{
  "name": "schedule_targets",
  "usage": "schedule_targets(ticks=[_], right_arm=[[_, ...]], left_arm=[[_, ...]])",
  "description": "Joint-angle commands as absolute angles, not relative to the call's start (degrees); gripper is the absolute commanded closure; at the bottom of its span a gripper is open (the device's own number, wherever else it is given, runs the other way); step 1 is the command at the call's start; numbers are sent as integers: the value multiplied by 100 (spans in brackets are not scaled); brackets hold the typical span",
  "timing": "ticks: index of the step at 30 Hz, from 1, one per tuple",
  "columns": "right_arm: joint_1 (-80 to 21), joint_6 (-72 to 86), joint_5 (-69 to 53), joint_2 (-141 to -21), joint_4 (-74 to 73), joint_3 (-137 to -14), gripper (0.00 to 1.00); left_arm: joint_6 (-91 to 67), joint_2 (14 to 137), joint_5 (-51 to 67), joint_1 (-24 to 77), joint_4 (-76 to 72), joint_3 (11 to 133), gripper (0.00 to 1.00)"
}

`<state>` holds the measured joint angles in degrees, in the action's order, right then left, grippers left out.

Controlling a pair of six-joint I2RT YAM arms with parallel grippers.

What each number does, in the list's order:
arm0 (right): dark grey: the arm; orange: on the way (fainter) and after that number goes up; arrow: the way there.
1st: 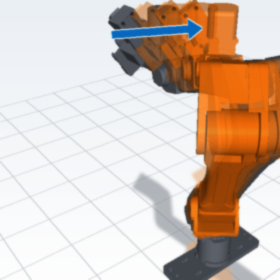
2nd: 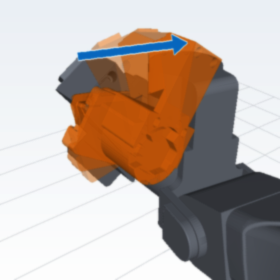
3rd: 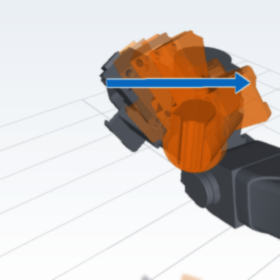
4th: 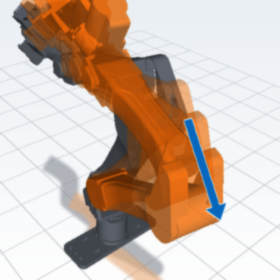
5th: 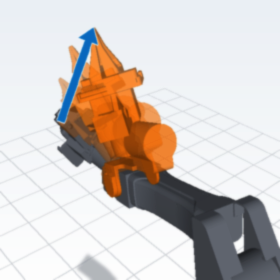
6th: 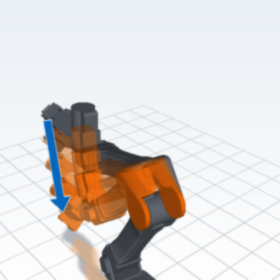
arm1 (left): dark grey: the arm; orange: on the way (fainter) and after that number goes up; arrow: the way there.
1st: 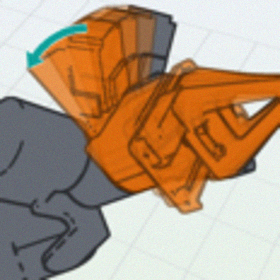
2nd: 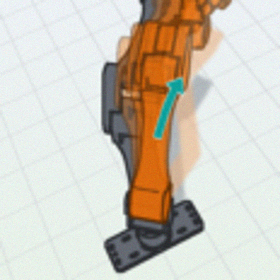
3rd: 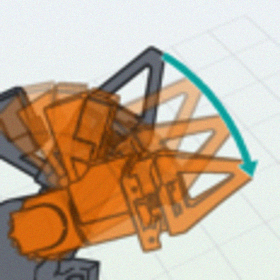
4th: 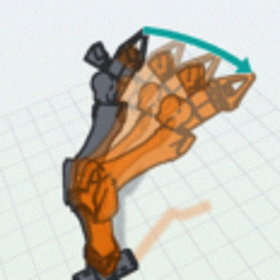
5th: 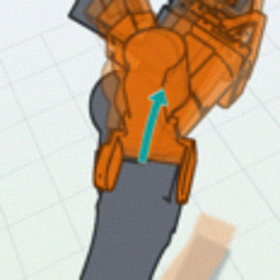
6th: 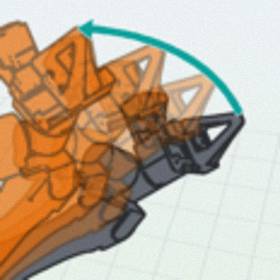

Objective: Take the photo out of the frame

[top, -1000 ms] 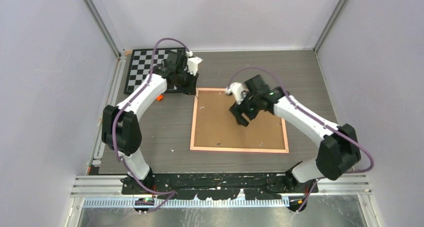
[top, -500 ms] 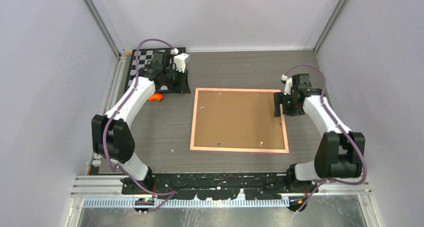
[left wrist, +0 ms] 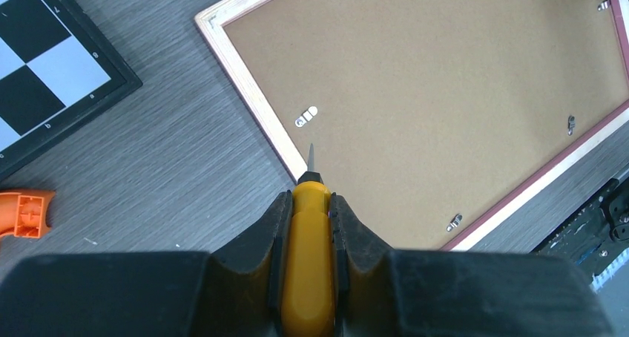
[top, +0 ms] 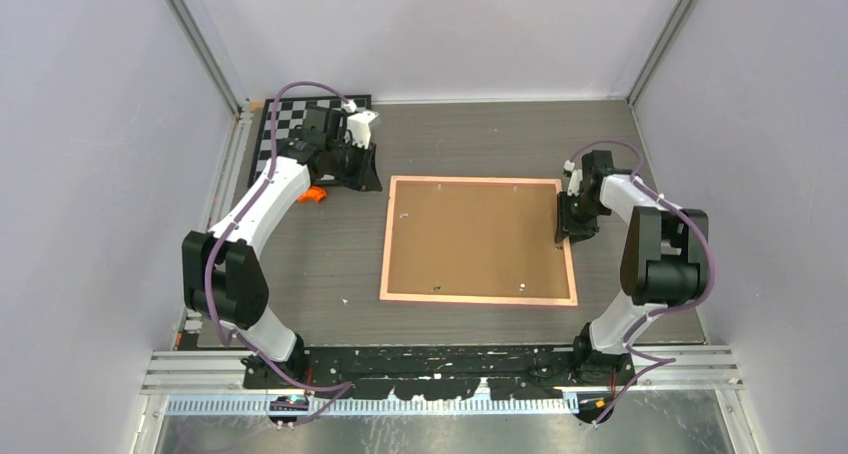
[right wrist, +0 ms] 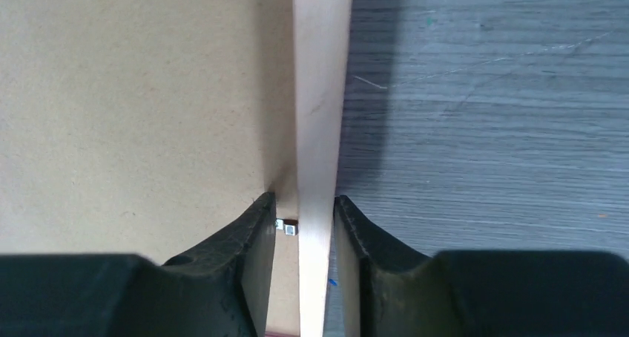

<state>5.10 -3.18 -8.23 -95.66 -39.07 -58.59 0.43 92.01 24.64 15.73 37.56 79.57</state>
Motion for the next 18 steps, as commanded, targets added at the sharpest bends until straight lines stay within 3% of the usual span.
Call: schedule_targets(ticks=[1,9,18], right_arm=[[510,-488,-891,-10030,-3664,-6316,67],[508,-1652,-1263,-11155,-3855,-7694,98],[487,-3458,-1692,-12536,-4356,-10077,96]], left_arm=[[33,8868,2631,1572,3559,7881,100],[27,8837,2672,1574,3568,7851,100],[-178,9056,2921,1569,3713,8055,100]])
